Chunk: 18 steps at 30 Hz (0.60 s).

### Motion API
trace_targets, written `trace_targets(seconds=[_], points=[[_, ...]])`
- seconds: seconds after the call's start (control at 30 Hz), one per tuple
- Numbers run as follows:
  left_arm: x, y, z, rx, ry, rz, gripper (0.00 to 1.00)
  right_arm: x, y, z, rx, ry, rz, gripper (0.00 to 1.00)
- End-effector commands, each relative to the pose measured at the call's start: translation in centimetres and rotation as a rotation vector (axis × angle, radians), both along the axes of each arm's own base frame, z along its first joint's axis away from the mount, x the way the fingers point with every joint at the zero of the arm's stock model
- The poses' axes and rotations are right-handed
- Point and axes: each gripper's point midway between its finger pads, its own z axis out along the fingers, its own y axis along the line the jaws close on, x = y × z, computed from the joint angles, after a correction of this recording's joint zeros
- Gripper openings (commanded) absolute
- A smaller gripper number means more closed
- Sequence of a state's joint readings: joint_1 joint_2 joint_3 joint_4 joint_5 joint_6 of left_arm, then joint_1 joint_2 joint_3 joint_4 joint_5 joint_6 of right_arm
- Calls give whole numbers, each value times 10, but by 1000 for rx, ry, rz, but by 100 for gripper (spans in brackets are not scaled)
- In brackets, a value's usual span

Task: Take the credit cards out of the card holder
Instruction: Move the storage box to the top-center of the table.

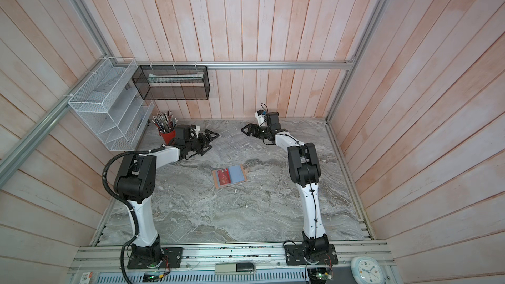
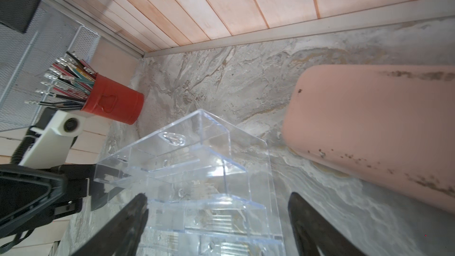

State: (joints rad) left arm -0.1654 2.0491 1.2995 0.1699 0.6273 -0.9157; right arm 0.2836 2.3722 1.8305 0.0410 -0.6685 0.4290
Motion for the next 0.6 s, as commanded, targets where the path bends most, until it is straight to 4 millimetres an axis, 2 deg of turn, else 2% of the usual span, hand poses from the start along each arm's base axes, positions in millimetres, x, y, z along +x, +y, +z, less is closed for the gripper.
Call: trace_targets(seconds=[0.0,0.3,0.57], points=[[9,3,-2,21,-18,0,100,-9,13,-4,57,1,61,91],[16,6,-1,29,-19,1,100,-28,25,-15,74,18,100,91],[12,4,-2,25,-15,-8,100,-53,28,-10,82,15,111,92]])
